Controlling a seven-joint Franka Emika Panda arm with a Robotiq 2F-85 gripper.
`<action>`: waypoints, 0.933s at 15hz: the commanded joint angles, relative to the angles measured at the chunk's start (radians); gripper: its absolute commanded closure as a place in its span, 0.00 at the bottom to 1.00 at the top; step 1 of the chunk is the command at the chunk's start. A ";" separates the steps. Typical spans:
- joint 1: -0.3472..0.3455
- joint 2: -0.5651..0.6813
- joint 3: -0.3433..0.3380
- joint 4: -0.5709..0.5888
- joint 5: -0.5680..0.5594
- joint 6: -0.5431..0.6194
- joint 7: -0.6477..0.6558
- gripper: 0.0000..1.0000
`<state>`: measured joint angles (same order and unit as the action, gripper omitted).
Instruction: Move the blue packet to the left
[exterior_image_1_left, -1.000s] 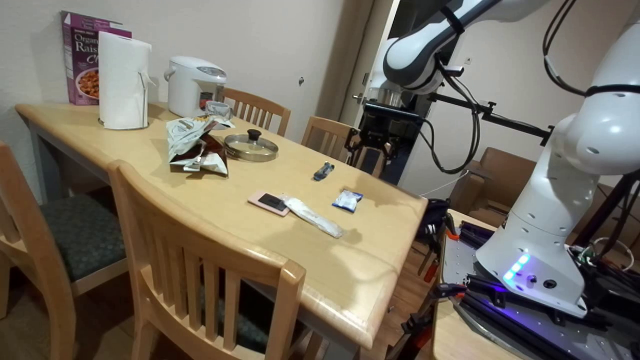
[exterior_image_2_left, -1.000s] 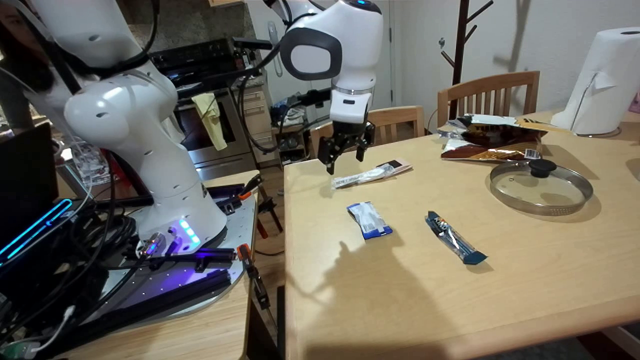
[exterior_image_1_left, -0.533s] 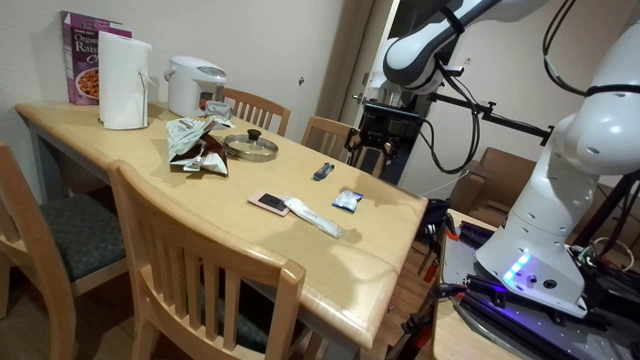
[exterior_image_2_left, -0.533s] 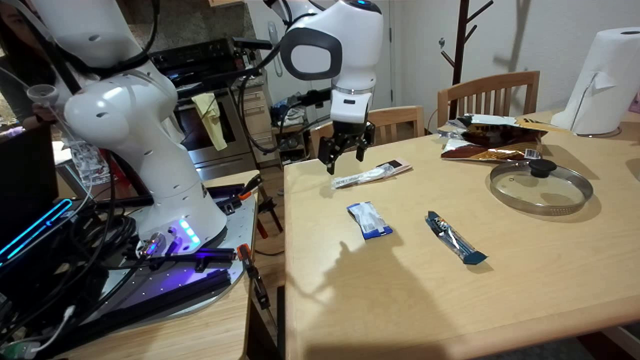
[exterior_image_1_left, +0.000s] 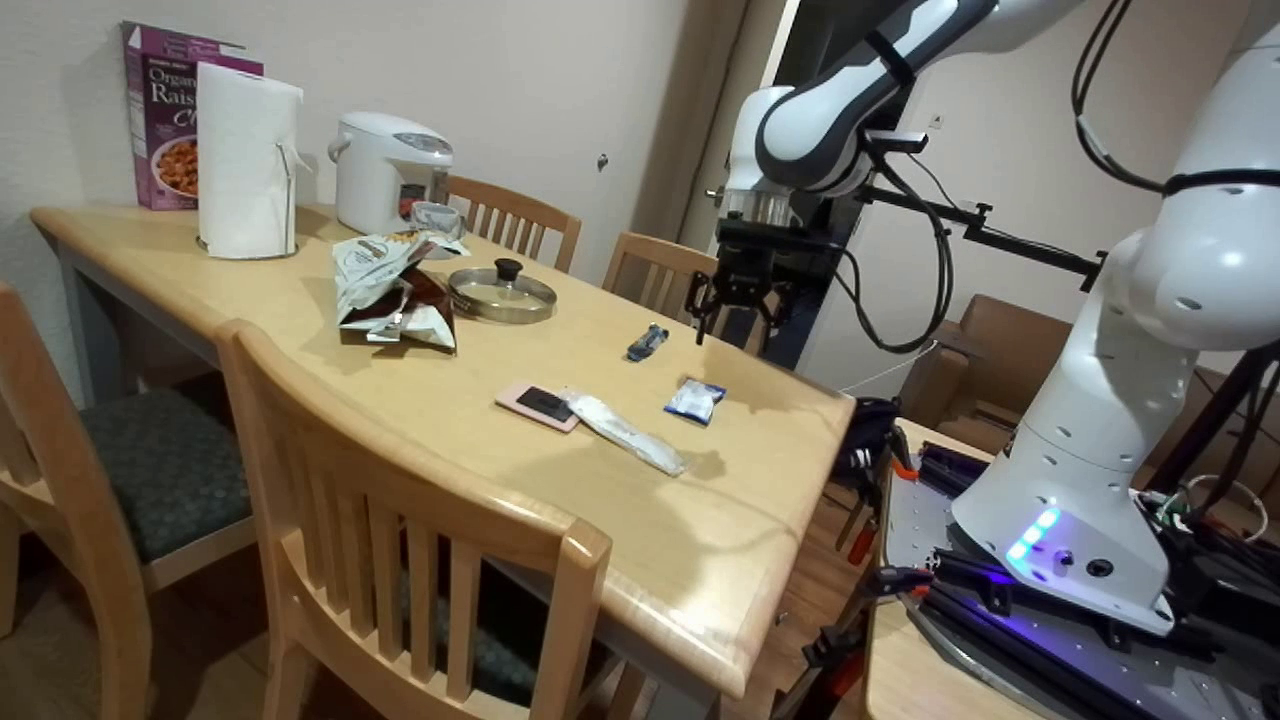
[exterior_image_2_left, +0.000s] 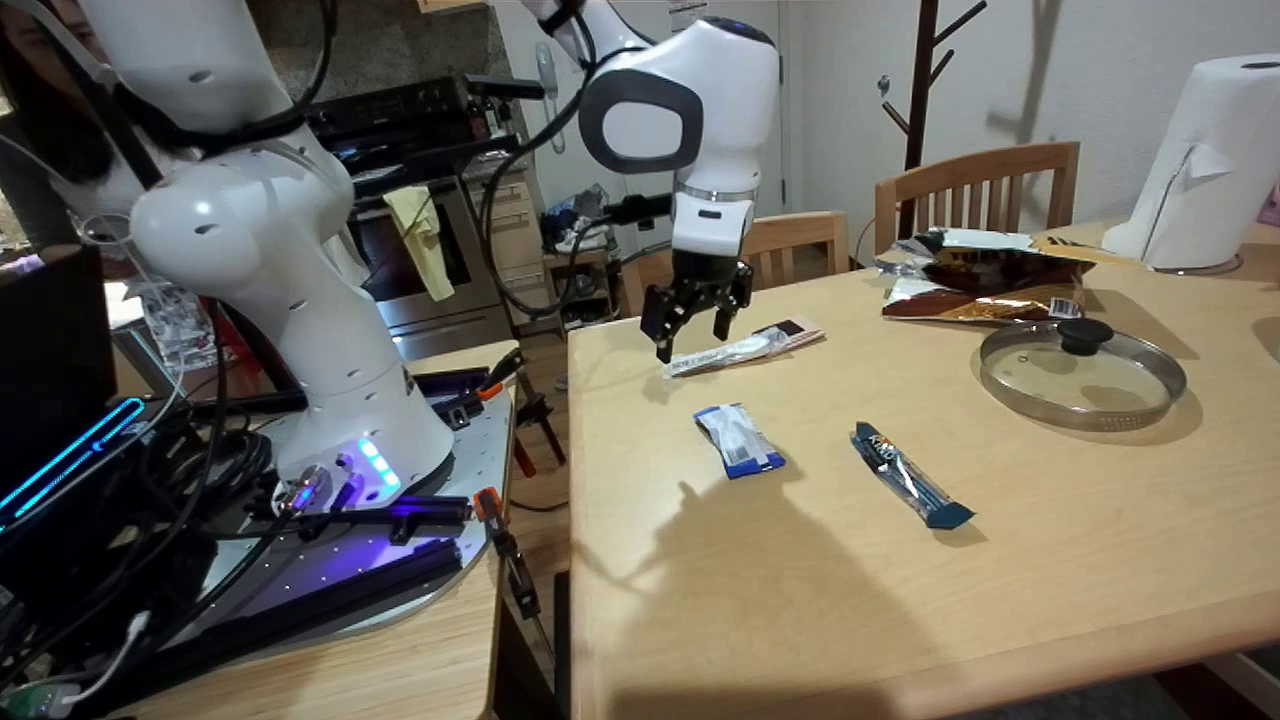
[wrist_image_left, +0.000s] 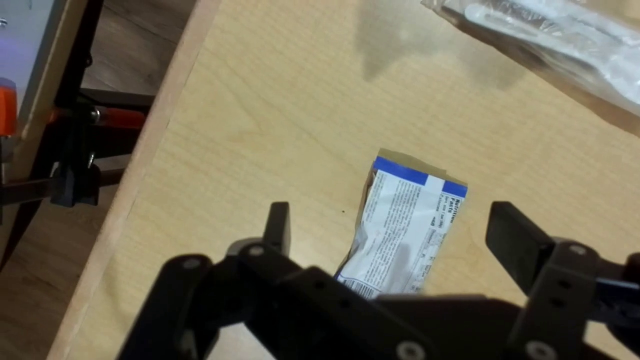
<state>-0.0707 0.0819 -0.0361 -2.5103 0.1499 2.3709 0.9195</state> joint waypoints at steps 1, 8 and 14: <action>0.015 0.110 -0.009 0.058 0.033 0.004 -0.024 0.00; 0.010 0.233 -0.020 0.104 0.131 0.059 -0.045 0.00; -0.022 0.267 -0.001 0.105 0.334 0.127 -0.174 0.00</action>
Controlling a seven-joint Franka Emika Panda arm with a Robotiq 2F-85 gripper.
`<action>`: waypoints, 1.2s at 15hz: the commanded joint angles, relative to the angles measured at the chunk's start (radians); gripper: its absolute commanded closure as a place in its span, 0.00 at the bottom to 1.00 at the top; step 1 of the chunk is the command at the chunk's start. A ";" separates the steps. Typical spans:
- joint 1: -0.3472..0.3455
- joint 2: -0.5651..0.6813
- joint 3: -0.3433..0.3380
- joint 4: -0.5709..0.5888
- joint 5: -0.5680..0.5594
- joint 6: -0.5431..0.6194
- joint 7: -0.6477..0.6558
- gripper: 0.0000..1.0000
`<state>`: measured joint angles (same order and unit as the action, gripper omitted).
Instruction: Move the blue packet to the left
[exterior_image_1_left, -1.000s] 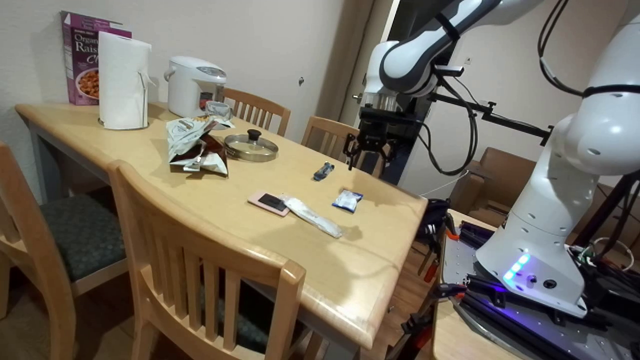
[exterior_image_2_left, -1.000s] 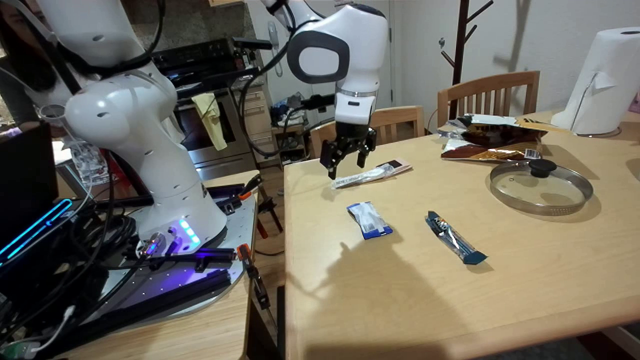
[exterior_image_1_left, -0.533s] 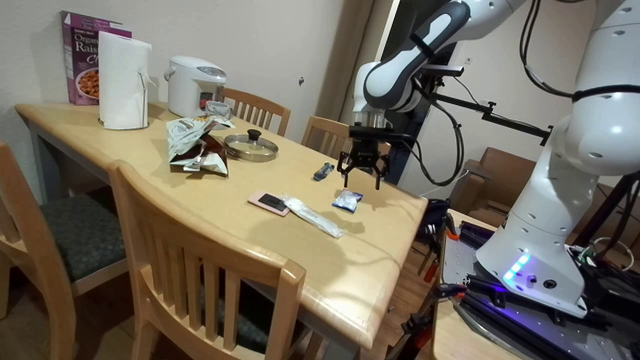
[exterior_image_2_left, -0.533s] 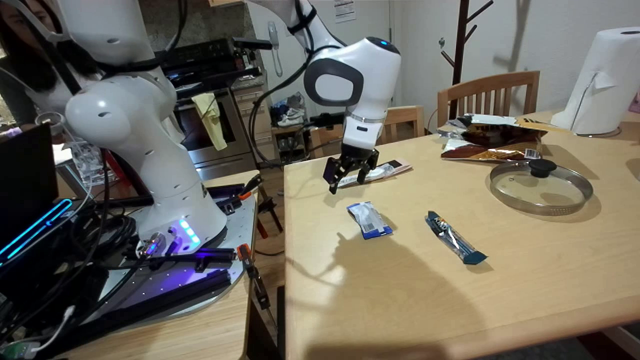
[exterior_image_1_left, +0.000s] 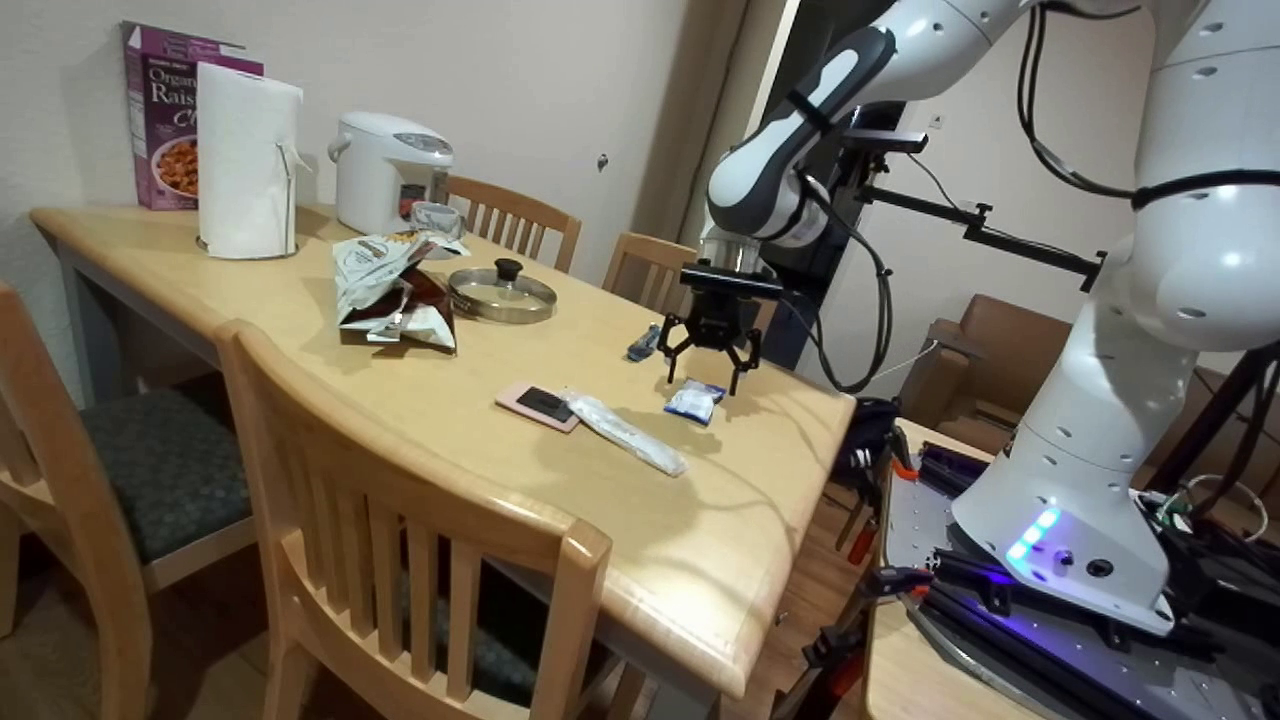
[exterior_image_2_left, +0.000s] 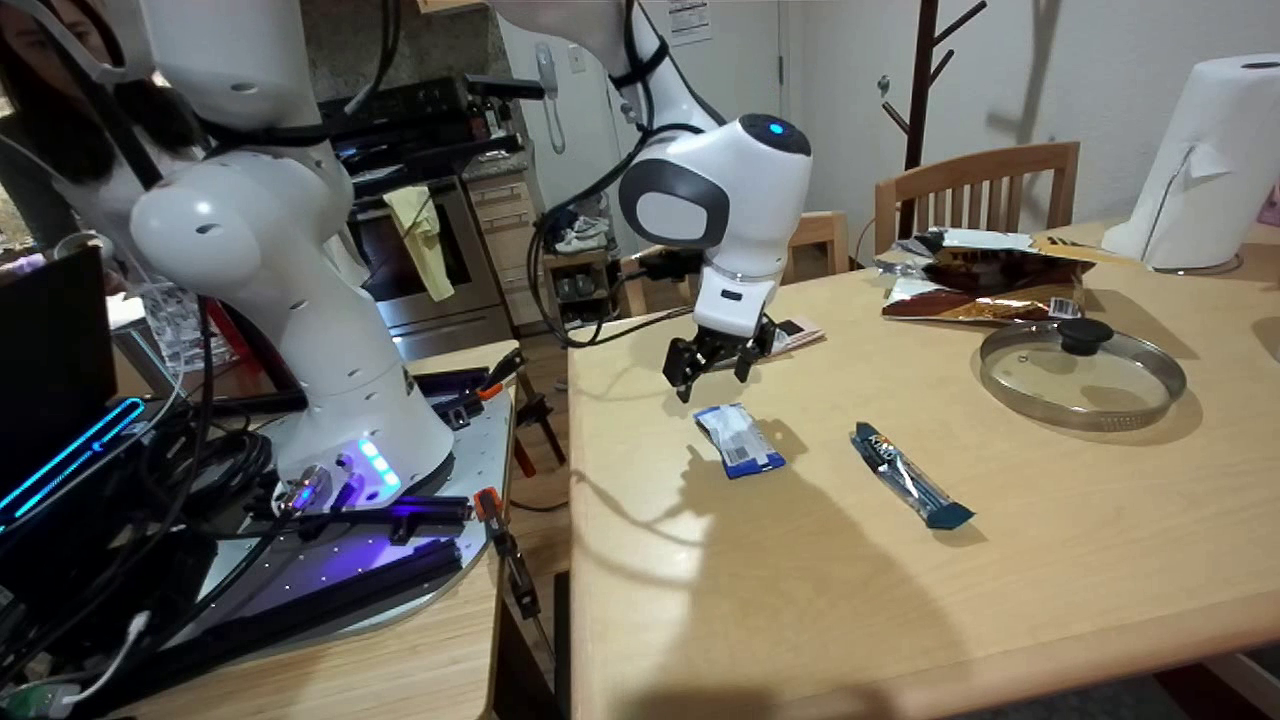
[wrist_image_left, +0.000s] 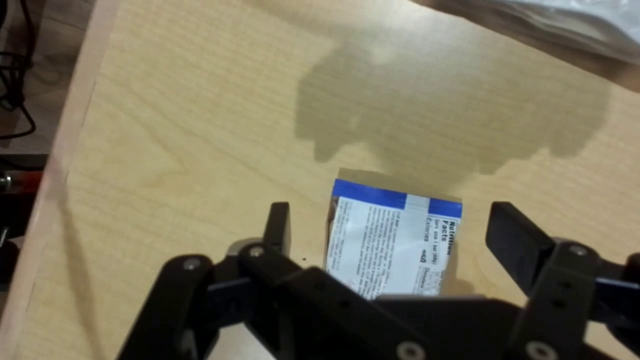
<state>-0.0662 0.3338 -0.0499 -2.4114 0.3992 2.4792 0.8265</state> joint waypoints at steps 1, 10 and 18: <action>-0.030 0.014 0.012 0.003 0.106 0.023 -0.103 0.00; 0.030 0.026 -0.069 -0.011 0.023 0.086 -0.004 0.00; 0.073 0.074 -0.103 -0.001 -0.062 0.110 0.087 0.00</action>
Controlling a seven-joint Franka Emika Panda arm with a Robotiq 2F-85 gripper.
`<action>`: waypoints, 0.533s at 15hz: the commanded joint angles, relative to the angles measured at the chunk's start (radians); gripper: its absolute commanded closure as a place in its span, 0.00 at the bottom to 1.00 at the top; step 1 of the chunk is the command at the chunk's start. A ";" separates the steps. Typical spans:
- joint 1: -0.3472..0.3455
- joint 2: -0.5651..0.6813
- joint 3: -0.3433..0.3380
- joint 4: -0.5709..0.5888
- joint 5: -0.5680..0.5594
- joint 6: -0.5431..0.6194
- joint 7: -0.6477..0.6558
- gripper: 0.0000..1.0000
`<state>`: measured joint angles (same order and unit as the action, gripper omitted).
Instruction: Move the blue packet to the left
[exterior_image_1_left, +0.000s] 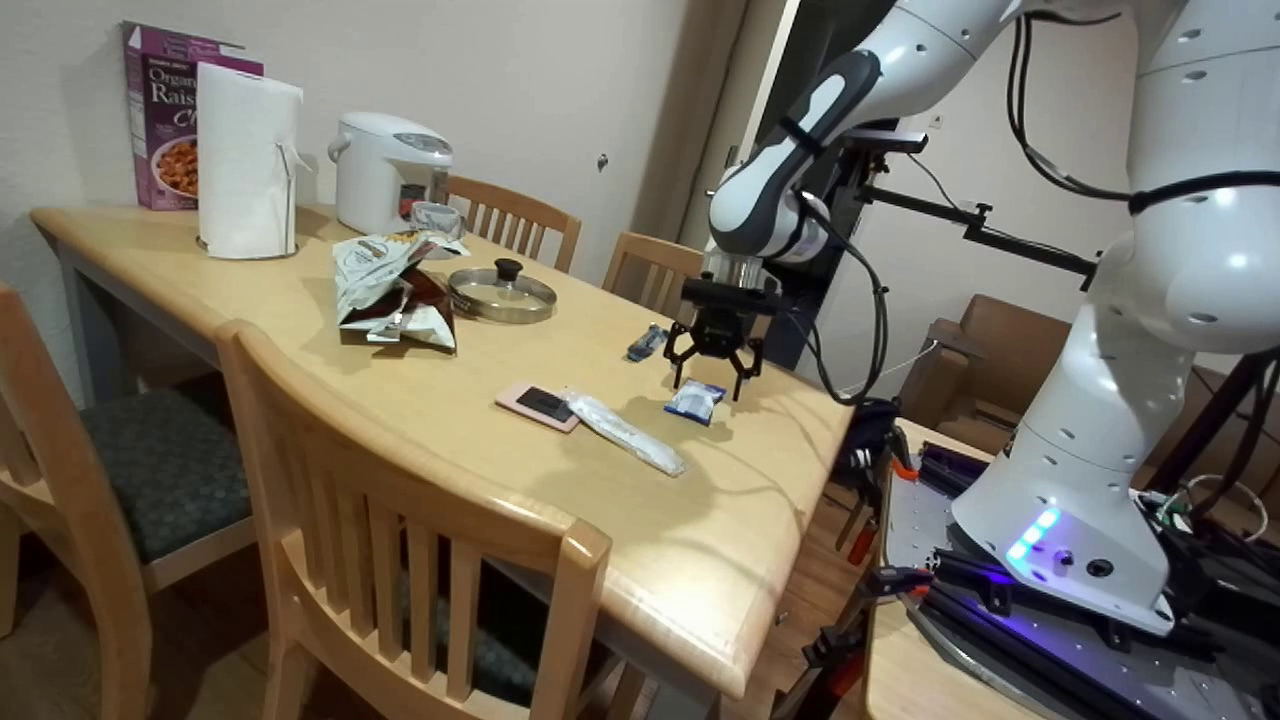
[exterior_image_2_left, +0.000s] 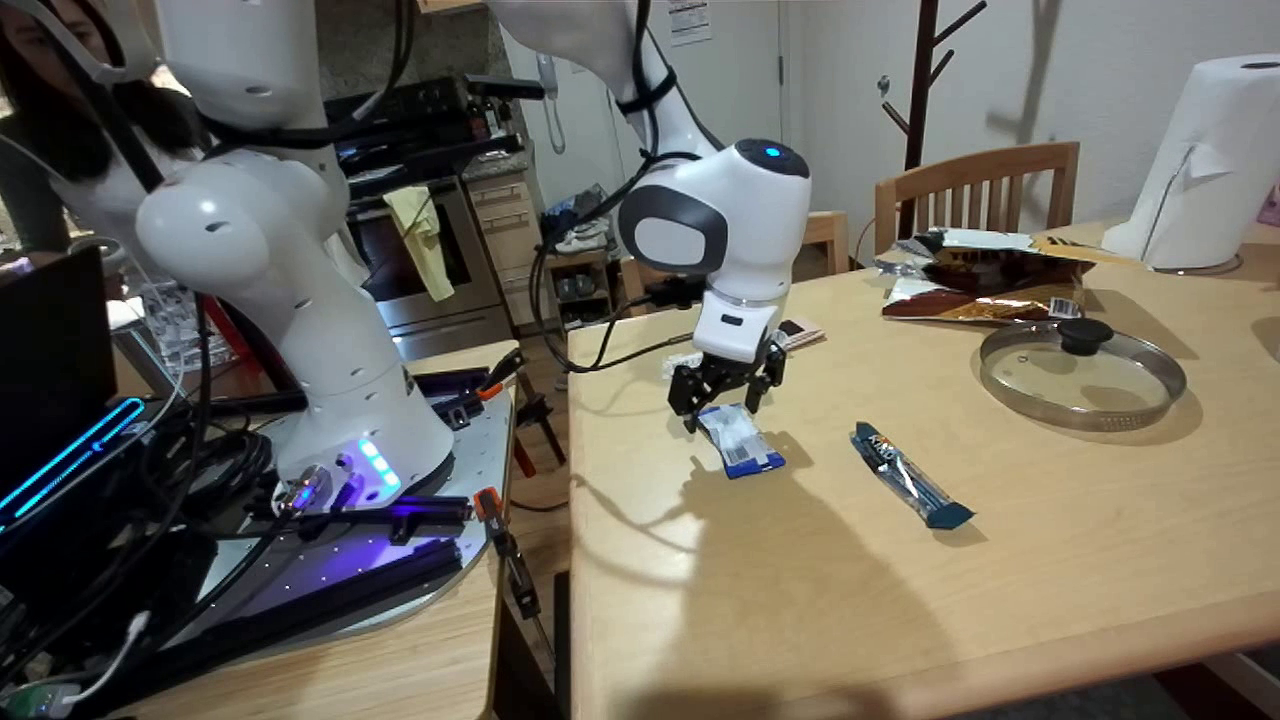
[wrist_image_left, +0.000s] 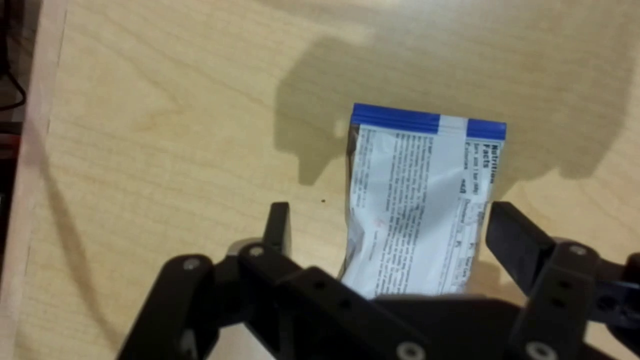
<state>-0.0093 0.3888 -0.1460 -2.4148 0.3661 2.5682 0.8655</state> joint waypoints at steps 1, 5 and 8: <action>0.021 0.026 -0.007 0.004 -0.030 0.027 0.060 0.00; 0.033 0.042 -0.007 0.001 -0.019 0.075 0.107 0.00; 0.039 0.039 -0.010 -0.009 -0.022 0.117 0.124 0.00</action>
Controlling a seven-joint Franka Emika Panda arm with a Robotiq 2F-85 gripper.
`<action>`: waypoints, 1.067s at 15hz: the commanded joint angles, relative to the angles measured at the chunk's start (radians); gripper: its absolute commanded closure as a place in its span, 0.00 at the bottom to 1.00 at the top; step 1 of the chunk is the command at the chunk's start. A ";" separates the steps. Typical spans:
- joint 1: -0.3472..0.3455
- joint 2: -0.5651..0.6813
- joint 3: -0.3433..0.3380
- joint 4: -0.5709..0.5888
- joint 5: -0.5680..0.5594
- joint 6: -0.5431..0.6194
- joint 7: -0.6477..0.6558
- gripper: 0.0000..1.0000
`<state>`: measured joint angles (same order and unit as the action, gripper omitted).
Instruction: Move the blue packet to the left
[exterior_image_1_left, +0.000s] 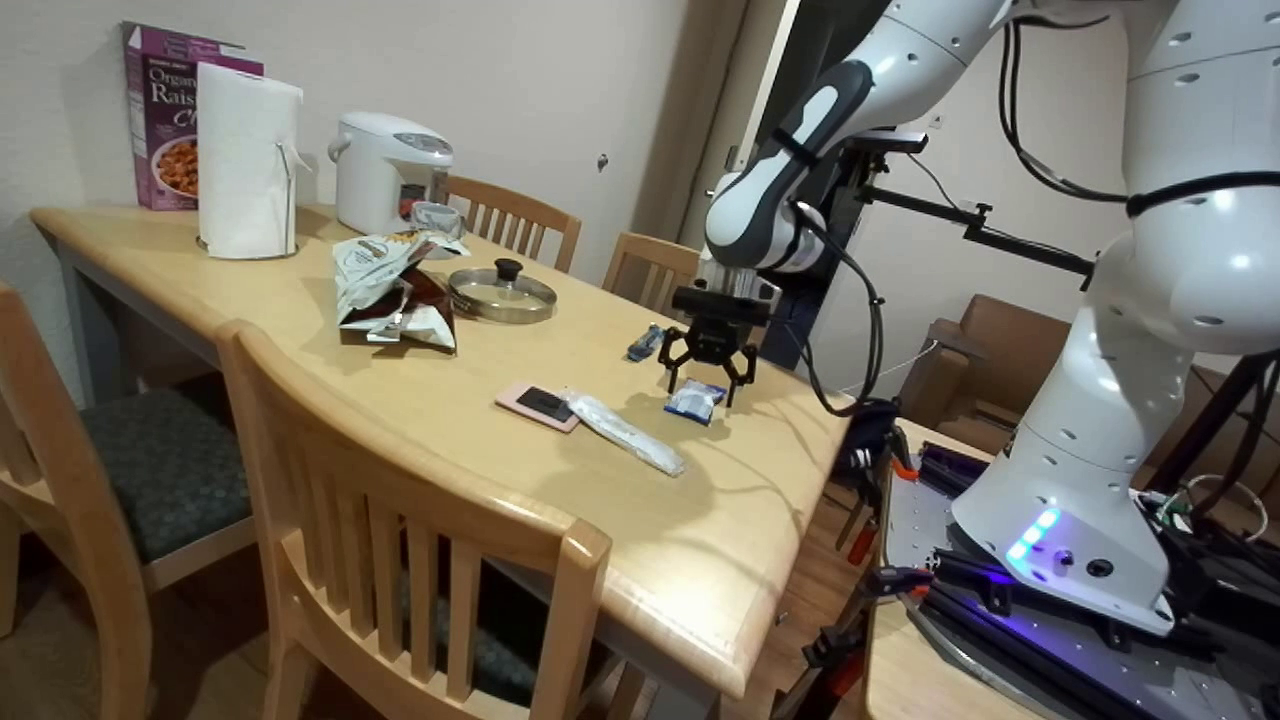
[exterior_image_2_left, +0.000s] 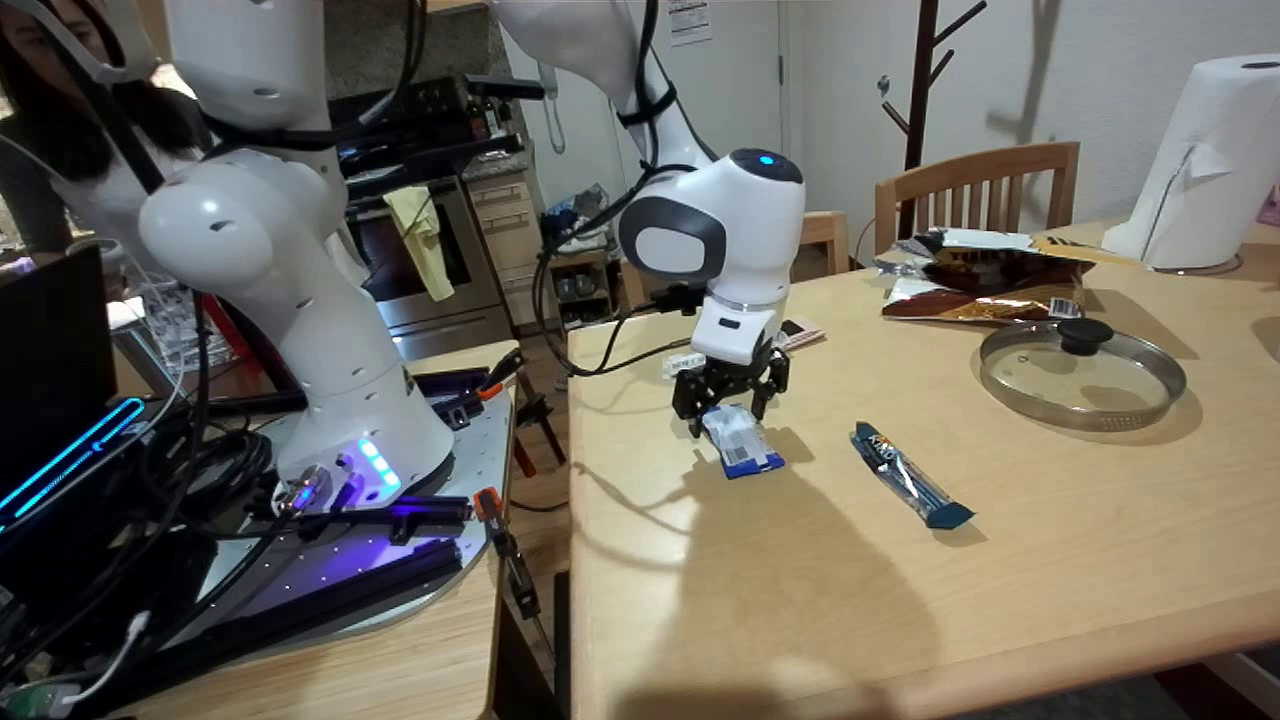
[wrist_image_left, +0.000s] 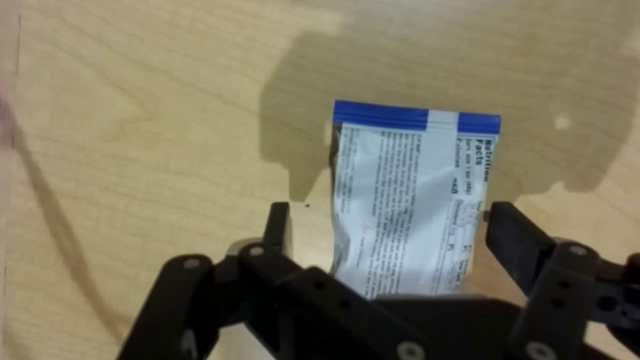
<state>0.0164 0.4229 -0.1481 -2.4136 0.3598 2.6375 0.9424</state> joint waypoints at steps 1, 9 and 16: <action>0.015 0.004 -0.011 -0.012 -0.018 0.051 0.058 0.00; 0.009 0.016 -0.008 -0.006 -0.019 0.049 0.056 0.43; 0.013 0.000 -0.008 -0.012 -0.047 0.041 0.024 0.74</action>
<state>0.0203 0.4325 -0.1539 -2.4087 0.3551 2.6673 0.9705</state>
